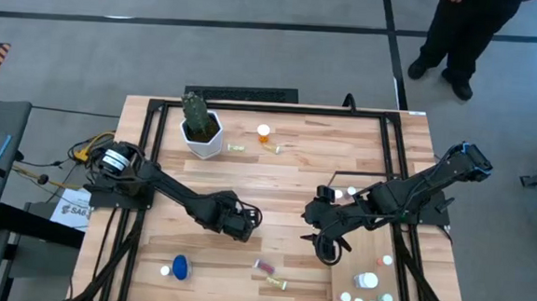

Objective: Pick and place medicine bottles onto shelf by color
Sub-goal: Put the blue pill bottle on the shelf

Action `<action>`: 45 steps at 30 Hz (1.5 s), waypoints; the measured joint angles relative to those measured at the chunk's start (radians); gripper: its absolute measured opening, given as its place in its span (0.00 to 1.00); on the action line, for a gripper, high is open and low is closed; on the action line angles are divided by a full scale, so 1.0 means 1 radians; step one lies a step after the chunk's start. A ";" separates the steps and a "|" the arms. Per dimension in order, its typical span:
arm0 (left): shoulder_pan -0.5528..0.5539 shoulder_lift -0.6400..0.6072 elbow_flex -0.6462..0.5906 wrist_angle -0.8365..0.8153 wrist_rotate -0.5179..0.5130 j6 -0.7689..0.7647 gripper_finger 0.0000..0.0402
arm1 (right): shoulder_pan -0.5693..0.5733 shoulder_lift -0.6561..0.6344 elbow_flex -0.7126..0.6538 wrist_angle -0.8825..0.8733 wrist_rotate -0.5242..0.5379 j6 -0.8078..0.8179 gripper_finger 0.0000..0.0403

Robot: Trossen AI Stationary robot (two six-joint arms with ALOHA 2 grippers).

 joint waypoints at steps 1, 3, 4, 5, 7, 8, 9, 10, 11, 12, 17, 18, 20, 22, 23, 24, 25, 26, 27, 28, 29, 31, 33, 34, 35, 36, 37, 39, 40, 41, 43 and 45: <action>0.000 0.000 0.000 -0.003 0.002 0.010 0.56 | 0.000 0.000 0.000 0.000 0.000 0.000 0.74; 0.000 0.001 0.000 -0.010 0.005 0.027 0.54 | 0.000 0.000 0.000 0.001 0.000 0.000 0.74; 0.000 0.001 0.000 -0.015 0.007 0.033 0.52 | 0.000 0.000 0.000 0.002 0.000 0.000 0.74; 0.000 0.001 0.000 -0.021 0.011 0.035 0.51 | 0.000 0.000 0.000 0.002 0.000 0.000 0.74; 0.002 0.001 0.000 -0.027 0.022 0.042 0.47 | 0.000 0.000 0.000 0.002 0.000 0.000 0.74; 0.003 0.001 0.000 -0.029 0.027 0.046 0.45 | 0.000 0.000 0.000 0.002 0.000 0.000 0.74; 0.003 0.002 -0.001 -0.031 0.030 0.047 0.43 | 0.000 0.000 0.000 0.003 0.000 0.000 0.74; 0.003 0.002 -0.001 -0.033 0.031 0.048 0.41 | 0.000 0.000 0.000 0.004 0.000 0.000 0.74; 0.003 0.002 -0.001 -0.034 0.032 0.050 0.39 | 0.000 0.000 0.000 0.004 0.000 0.000 0.74; 0.003 0.002 -0.001 -0.035 0.034 0.063 0.38 | 0.000 0.000 0.000 0.005 0.000 0.000 0.74; 0.005 0.003 -0.002 -0.038 0.057 0.152 0.33 | 0.000 0.000 0.000 0.005 0.000 0.000 0.74; 0.005 0.003 -0.002 -0.039 0.063 0.178 0.32 | 0.000 0.000 0.000 0.005 0.000 0.000 0.74; 0.005 0.003 -0.002 -0.040 0.070 0.237 0.32 | 0.000 0.000 0.000 0.005 0.000 0.000 0.74; 0.005 0.004 -0.003 -0.040 0.077 0.303 0.32 | 0.000 0.000 0.000 0.005 0.000 0.000 0.74; 0.005 0.004 -0.003 -0.039 0.081 0.334 0.32 | 0.000 0.000 0.000 0.005 0.000 0.000 0.74; 0.005 0.004 -0.003 -0.039 0.083 0.361 0.32 | 0.000 0.000 0.000 0.005 0.000 0.000 0.74; 0.005 0.004 -0.003 -0.039 0.084 0.386 0.32 | 0.000 0.000 0.000 0.005 0.000 0.000 0.74; 0.005 0.004 -0.003 -0.038 0.085 0.409 0.32 | 0.000 0.000 0.000 0.005 0.000 0.000 0.74; 0.005 0.004 -0.003 -0.038 0.086 0.436 0.31 | 0.000 0.000 0.000 0.005 0.000 0.000 0.74; 0.006 0.004 -0.003 -0.038 0.088 0.463 0.31 | 0.000 0.000 0.000 0.005 0.000 0.000 0.74; 0.007 0.005 -0.003 -0.038 0.092 0.489 0.30 | 0.000 0.000 0.000 0.005 0.000 0.000 0.74; 0.009 0.004 -0.003 -0.034 0.094 0.537 0.27 | 0.000 0.000 0.000 0.005 0.000 0.000 0.74; 0.011 0.003 -0.004 -0.028 0.097 0.593 0.24 | 0.000 0.000 0.000 0.005 0.000 0.000 0.74; 0.013 0.001 -0.004 -0.026 0.101 0.623 0.23 | 0.000 0.000 0.000 0.005 0.000 0.000 0.74; 0.015 -0.002 -0.005 -0.023 0.103 0.652 0.22 | 0.000 0.000 0.000 0.005 0.000 0.000 0.74; 0.017 -0.005 -0.005 -0.018 0.103 0.683 0.21 | 0.000 0.000 0.000 0.005 0.000 0.000 0.74; 0.020 -0.011 -0.006 -0.013 0.104 0.716 0.20 | 0.000 0.000 0.000 0.005 0.000 0.000 0.74; 0.026 -0.017 -0.008 -0.001 0.099 0.768 0.19 | 0.000 0.000 0.000 0.005 0.000 0.000 0.74; 0.027 -0.022 -0.009 0.010 0.084 0.793 0.19 | 0.000 0.000 0.000 0.006 0.000 0.000 0.74; 0.029 -0.027 -0.009 0.015 0.069 0.816 0.19 | 0.000 0.000 0.000 0.005 0.000 0.000 0.74; 0.031 -0.043 -0.009 0.047 0.051 0.862 0.19 | 0.000 0.000 0.000 0.006 0.000 0.000 0.74; 0.031 -0.057 -0.008 0.079 0.043 0.905 0.19 | 0.000 0.000 0.000 0.006 0.000 0.000 0.74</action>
